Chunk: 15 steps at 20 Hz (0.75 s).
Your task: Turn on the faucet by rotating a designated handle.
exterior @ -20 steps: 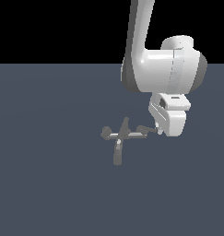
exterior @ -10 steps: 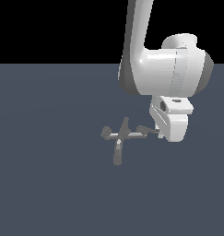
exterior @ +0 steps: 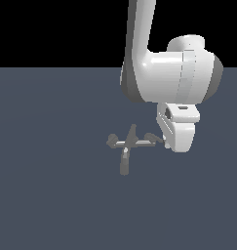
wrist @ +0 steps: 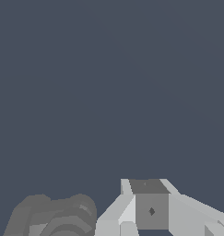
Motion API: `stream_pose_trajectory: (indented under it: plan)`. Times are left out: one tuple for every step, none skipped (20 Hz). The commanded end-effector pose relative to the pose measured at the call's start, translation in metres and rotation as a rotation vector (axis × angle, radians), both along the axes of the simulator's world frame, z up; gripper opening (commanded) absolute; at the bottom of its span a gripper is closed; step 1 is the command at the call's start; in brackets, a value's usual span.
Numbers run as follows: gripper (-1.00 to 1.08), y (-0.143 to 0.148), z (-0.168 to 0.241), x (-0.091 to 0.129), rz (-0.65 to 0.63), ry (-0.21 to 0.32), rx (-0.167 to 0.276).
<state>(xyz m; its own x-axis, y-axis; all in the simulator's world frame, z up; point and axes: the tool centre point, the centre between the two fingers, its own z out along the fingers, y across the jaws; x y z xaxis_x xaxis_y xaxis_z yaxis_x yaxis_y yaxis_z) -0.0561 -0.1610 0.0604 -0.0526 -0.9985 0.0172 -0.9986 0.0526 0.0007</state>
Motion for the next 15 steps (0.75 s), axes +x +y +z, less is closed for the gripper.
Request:
stream_pose_trajectory:
  plan:
    - [-1.0, 0.052, 0.0, 0.01, 0.072, -0.001, 0.016]
    - [-1.0, 0.052, 0.0, 0.01, 0.072, -0.001, 0.016]
    - [-1.0, 0.002, 0.0, -0.003, -0.012, 0.005, -0.001]
    - [-1.0, 0.009, 0.0, 0.001, -0.004, 0.005, 0.001]
    - [-1.0, 0.016, 0.0, 0.005, 0.005, 0.004, 0.003]
    - [-1.0, 0.023, 0.0, 0.009, 0.013, 0.004, 0.004]
    - [-1.0, 0.029, 0.0, 0.013, 0.021, 0.003, 0.006]
    - [-1.0, 0.036, 0.0, 0.017, 0.028, 0.002, 0.008]
    - [-1.0, 0.043, 0.0, 0.021, 0.036, 0.002, 0.009]
    - [-1.0, 0.05, 0.0, 0.025, 0.044, 0.001, 0.011]
    - [-1.0, 0.057, 0.0, 0.028, 0.052, 0.001, 0.012]
    - [-1.0, 0.064, 0.0, 0.032, 0.06, 0.0, 0.014]
    - [-1.0, 0.071, 0.0, 0.036, 0.067, 0.0, 0.016]
    - [-1.0, 0.078, 0.0, 0.039, 0.075, -0.001, 0.017]
    - [-1.0, 0.078, 0.0, 0.039, 0.075, -0.001, 0.017]
